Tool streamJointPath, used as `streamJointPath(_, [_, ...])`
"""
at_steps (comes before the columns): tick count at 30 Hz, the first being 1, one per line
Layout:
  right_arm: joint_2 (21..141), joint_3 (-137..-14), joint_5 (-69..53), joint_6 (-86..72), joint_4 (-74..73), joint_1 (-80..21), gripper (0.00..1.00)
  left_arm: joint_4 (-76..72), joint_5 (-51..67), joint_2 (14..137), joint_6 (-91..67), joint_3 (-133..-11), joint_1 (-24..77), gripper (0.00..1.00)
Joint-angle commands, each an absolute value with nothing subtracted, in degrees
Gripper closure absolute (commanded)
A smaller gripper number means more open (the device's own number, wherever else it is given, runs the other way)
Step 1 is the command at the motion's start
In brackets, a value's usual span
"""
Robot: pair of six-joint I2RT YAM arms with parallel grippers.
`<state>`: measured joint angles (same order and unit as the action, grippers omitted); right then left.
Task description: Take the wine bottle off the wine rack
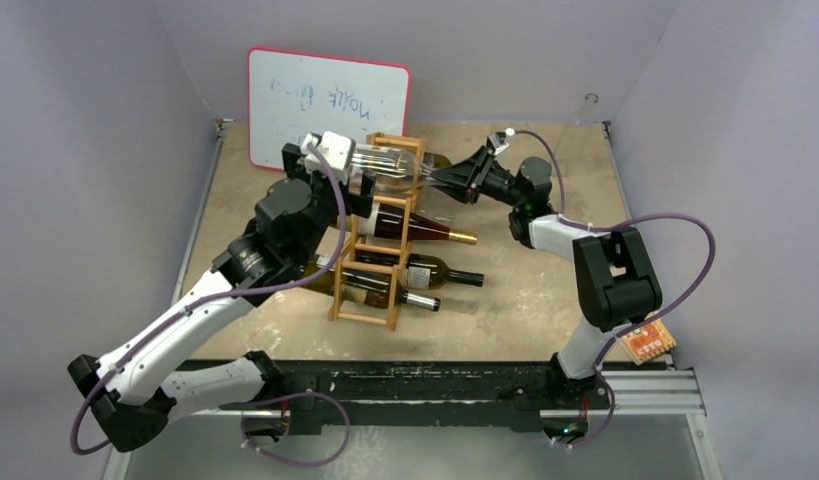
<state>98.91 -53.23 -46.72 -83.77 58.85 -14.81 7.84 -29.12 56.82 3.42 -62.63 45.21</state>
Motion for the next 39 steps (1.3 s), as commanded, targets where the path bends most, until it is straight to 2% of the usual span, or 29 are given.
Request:
streamJointPath(1, [94.2, -56.64, -49.72, -89.41, 70.88, -14.27, 1.0, 16.32, -28.62, 61.46, -4.01, -72.75, 43.83, 0.0])
streamJointPath(5, [94.21, -55.9, -50.19, -92.0, 74.49, -13.9, 1.0, 19.61, -24.55, 64.75, -8.83, -77.64, 40.23, 0.0])
streamJointPath(17, [95.3, -56.99, -53.34, -86.77, 69.01, -12.31, 1.0, 22.08, -8.4, 77.09, -21.37, -86.78, 24.6, 0.0])
streamJointPath(23, [96.83, -58.11, -53.98, -80.25, 59.98, -11.52, 0.81, 18.7, 3.89, 84.42, -25.4, -89.12, 17.97, 0.0])
streamJointPath(28, [96.94, -59.45, -50.45, -74.76, 50.85, -11.43, 0.55, 15.84, 7.57, 87.5, -23.61, -87.63, 17.8, 0.0])
streamJointPath(33, [97.16, -59.23, -46.95, -72.29, 46.07, -11.42, 0.37, 10.83, 8.31, 85.22, -22.58, -82.27, 17.79, 0.0])
streamJointPath(39, [98.11, -60.6, -42.78, -69.76, 42.37, -11.47, 0.26, 11.18, 6.77, 82.63, -18.05, -79.13, 17.84, 0.0])
